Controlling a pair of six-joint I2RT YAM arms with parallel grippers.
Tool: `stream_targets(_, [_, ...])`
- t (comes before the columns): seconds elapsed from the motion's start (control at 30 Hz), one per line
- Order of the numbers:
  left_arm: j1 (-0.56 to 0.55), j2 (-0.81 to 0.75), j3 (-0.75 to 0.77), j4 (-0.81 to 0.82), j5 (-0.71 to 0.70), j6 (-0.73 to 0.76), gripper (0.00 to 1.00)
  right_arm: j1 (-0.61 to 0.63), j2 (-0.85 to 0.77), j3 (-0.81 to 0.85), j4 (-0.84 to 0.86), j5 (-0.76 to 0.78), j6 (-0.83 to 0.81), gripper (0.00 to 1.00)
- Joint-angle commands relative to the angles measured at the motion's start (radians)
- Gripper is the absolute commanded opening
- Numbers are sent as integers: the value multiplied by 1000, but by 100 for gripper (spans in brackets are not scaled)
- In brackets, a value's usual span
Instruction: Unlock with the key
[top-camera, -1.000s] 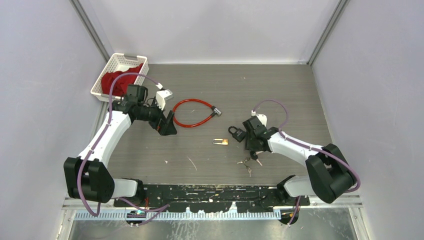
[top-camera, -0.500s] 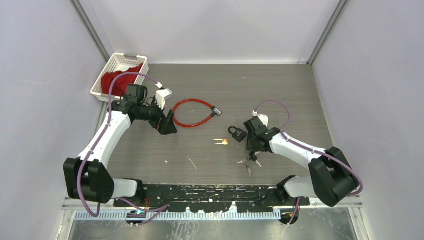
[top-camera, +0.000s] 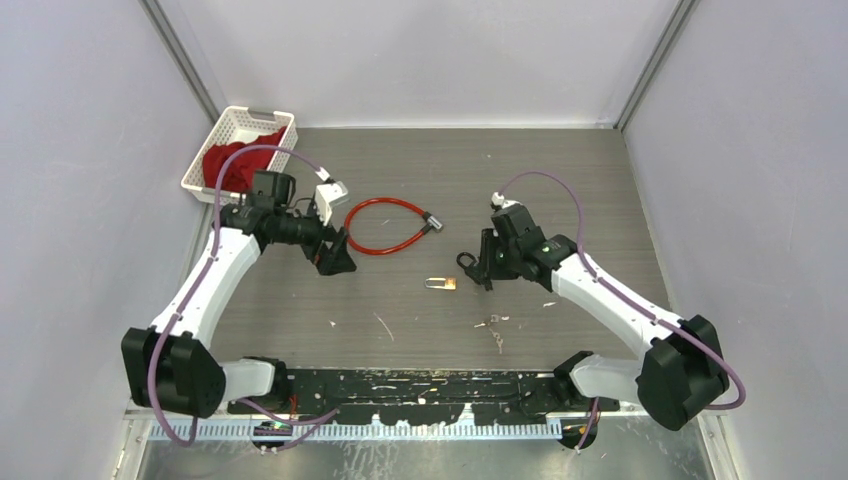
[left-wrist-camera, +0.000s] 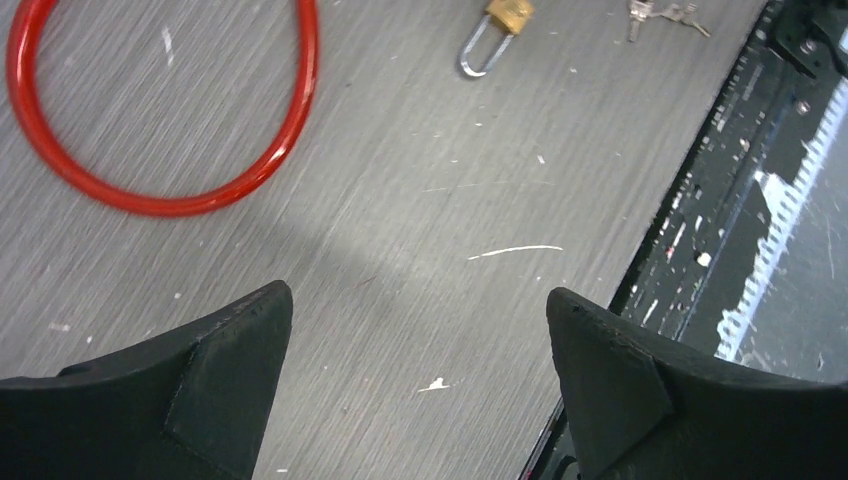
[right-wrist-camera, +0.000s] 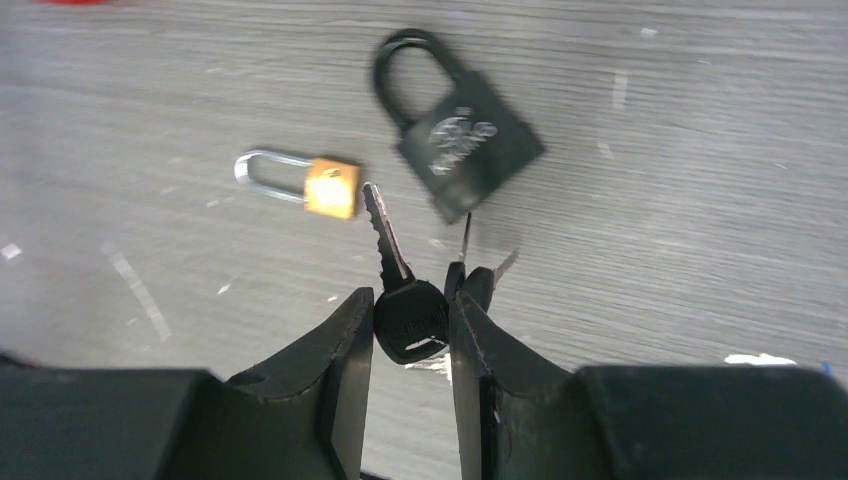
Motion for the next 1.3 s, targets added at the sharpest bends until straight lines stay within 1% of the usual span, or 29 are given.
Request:
stream_targets(0.0, [-36,-77,49,-104,116,222,97,2,-20,120,-13,-241,-72,1])
stream_targets(0.07, [-58,-92,73,-149,113,296,99,2,-11,152,0,-341,-86,1])
stream_targets(0.13, [-79,-118,98,-183,107,363,99,2,-1,172,37,-471,-90,1])
stream_targets(0.23, [-118,-175,103,-191,102,453,99,4,22,188,110,-629,-69,1])
stream_targets(0.33, [-128,-220,116,-207,124,492,97,19,36,174,225,-769,-26,1])
stream_targets(0.4, [-131,-255,110,-198,132,510,97,42,50,167,300,-836,0,1])
stream_targets(0.53, [-150,-323,73,-170,148,534,98,98,101,188,365,-935,12,1])
stream_targets(0.67, [-203,-369,44,-163,146,577,99,148,146,232,397,-1013,7,1])
stream_targets(0.77, [-227,-377,49,-184,148,589,99,177,178,265,406,-1050,8,1])
stream_targets(0.87, [-258,-377,53,-246,152,637,98,192,210,292,406,-1077,4,1])
stream_targets(1.03, [-322,-361,50,-250,127,649,88,222,276,347,398,-1115,-4,1])
stream_targets(1.07, [-331,-356,51,-251,126,654,84,229,287,360,390,-1119,-9,1])
stream_targets(1.13, [-344,-349,51,-256,128,676,78,239,305,383,372,-1122,-22,1])
stream_targets(1.27, [-366,-344,44,-257,93,702,64,246,325,415,339,-1111,-42,1])
